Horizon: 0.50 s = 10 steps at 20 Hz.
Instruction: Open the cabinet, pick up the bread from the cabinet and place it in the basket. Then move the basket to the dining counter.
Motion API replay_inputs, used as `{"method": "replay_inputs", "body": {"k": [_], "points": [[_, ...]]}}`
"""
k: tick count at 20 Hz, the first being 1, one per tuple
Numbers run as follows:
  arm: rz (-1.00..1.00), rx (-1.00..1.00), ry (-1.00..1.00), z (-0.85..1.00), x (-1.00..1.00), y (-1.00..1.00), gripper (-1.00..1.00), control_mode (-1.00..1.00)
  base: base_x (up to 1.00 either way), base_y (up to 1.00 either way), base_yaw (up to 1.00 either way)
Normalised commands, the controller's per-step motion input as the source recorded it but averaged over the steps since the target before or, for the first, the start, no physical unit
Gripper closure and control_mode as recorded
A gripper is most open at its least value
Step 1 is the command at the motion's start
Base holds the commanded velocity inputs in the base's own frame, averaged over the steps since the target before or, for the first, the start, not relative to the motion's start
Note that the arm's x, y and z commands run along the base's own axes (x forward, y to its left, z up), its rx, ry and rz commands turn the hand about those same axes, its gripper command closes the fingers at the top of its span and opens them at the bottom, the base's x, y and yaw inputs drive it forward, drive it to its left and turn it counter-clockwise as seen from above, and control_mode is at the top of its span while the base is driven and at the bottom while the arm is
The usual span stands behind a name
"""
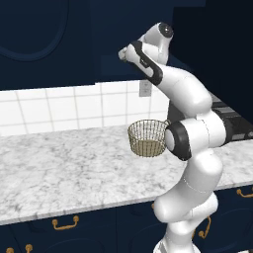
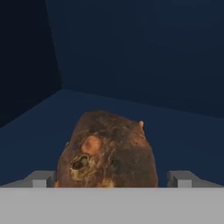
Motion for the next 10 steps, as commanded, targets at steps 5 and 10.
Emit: {"method": "replay_inputs", "body": {"k": [5, 10], "points": [[0.04, 0.01, -0.01, -0.58, -0.14, 0.02, 1.00, -1.00, 0.00, 0.00, 0.00], [0.01, 0.05, -0.09, -0.27, -0.74, -0.01, 1.00, -1.00, 0.00, 0.00, 0.00]]}}
